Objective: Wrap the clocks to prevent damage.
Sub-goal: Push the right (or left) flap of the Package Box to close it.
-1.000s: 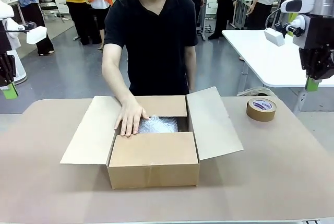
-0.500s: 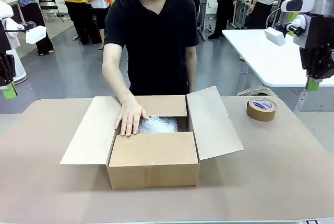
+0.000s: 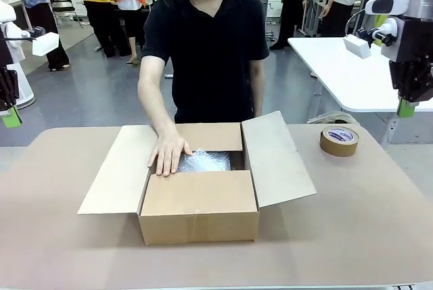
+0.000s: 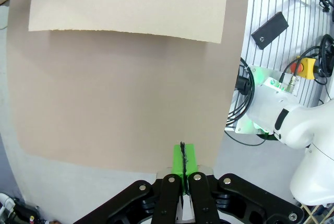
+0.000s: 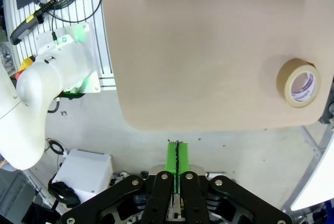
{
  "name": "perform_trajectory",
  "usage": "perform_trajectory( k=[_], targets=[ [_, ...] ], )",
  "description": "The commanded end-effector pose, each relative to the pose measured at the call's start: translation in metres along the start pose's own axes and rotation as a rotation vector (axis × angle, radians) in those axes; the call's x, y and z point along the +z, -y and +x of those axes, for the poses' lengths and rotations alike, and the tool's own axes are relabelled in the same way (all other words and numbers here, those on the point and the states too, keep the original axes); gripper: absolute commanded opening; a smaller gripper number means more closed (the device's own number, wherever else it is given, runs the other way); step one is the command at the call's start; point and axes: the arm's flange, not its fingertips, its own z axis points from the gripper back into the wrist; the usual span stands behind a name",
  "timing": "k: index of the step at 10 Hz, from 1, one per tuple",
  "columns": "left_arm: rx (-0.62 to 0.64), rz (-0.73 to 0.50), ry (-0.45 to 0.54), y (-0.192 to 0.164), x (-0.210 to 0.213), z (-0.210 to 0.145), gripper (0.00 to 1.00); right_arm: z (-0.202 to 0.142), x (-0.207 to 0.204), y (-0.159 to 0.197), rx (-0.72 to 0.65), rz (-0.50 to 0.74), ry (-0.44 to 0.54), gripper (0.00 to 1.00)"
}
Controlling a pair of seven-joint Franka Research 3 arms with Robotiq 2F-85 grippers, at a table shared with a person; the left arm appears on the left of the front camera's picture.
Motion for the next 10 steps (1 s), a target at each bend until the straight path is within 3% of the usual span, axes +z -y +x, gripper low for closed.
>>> perform_trajectory(
  k=[1,3,5,7,10],
  targets=[
    [0.012,-0.002,-0.013,0.000,0.003,0.001,0.01,-0.001,0.001,-0.001,0.006,0.006,0.001,0.01],
    [0.012,-0.002,-0.013,0.000,0.003,0.001,0.01,0.000,0.000,0.000,0.000,0.000,0.000,0.01],
    [0.012,-0.002,-0.013,0.000,0.003,0.001,0.01,-0.028,-0.030,0.040,0.179,0.103,0.347,0.01],
    [0.012,-0.002,-0.013,0.000,0.003,0.001,0.01,-0.059,-0.069,0.075,0.190,0.094,0.659,0.01],
    [0.012,-0.002,-0.013,0.000,0.003,0.001,0.01,-0.072,-0.116,0.096,0.192,0.037,0.841,0.01]
  ],
)
